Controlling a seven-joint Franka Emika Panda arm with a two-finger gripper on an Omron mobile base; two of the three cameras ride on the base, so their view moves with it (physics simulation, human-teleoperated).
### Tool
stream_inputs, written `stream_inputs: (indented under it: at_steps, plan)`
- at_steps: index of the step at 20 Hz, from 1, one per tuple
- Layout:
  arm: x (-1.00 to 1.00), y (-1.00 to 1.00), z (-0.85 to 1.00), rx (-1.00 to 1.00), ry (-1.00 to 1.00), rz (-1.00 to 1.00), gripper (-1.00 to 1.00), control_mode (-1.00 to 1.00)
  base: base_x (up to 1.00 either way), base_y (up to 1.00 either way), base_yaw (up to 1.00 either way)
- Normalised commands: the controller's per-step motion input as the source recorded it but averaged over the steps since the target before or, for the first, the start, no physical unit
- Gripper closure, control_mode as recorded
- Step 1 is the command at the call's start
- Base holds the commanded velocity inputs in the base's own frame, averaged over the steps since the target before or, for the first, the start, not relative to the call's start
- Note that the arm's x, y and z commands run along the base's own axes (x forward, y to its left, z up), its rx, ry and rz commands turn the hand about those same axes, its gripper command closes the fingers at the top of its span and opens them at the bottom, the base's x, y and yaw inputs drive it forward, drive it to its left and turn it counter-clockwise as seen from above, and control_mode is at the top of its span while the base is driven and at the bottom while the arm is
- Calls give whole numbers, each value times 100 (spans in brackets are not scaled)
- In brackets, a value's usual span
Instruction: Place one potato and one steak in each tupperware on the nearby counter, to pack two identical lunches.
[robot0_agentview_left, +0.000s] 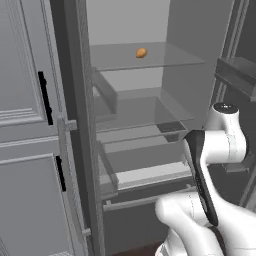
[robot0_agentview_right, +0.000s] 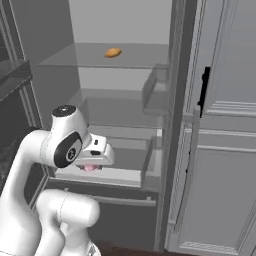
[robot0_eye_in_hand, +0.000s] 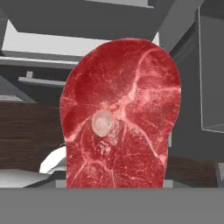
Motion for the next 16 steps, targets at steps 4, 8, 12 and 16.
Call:
stream_inputs:
  at_steps: [4,8,12,16]
  plan:
    - [0,0,0,0,0,0,100,100,-100,0,-4]
    - [0,0,0,0,0,0,100,100,-100,-10,-17]
    - [0,0,0,0,0,0,100,100,-98,-50,-45]
    - [0,0,0,0,0,0,100,100,-78,-53,-55]
